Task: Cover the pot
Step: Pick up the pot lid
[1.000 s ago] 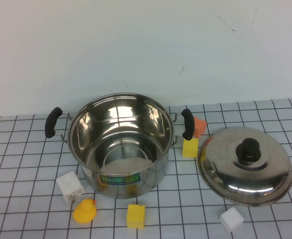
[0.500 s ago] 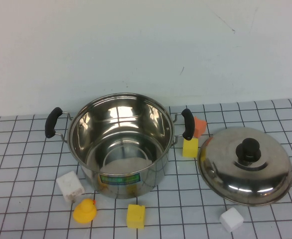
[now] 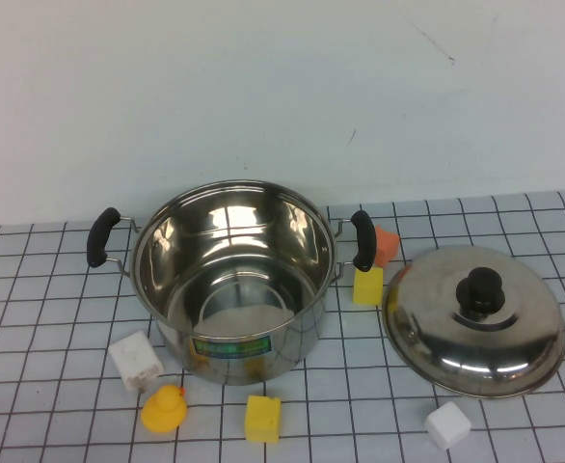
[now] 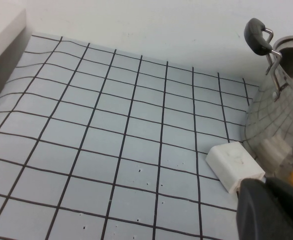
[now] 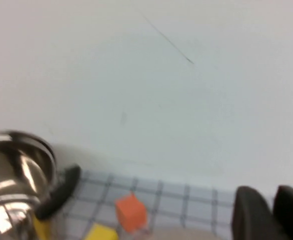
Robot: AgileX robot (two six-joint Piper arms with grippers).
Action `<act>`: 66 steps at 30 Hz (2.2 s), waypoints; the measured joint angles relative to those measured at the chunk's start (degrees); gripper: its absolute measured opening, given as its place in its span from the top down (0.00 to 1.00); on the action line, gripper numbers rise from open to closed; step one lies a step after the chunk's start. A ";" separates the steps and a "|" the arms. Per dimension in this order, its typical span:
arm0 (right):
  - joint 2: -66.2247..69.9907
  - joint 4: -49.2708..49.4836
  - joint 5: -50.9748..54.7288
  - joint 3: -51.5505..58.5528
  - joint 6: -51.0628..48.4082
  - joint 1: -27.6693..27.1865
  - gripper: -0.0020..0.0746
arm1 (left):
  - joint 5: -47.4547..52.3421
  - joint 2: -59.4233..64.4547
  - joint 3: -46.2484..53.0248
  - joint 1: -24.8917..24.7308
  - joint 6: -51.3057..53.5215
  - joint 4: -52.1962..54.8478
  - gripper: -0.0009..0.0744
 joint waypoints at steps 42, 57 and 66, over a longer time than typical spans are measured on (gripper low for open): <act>72.71 5.35 -47.08 -15.13 -4.74 1.50 0.19 | 0.00 0.00 0.00 0.00 -0.17 0.00 0.99; 65.95 9.32 -45.46 -10.84 -3.72 1.73 0.52 | 0.00 0.00 0.00 0.00 -0.17 -0.04 0.99; 38.50 11.58 -42.40 -2.34 -3.72 1.73 0.52 | 0.00 0.00 0.00 0.00 -0.04 -0.04 0.99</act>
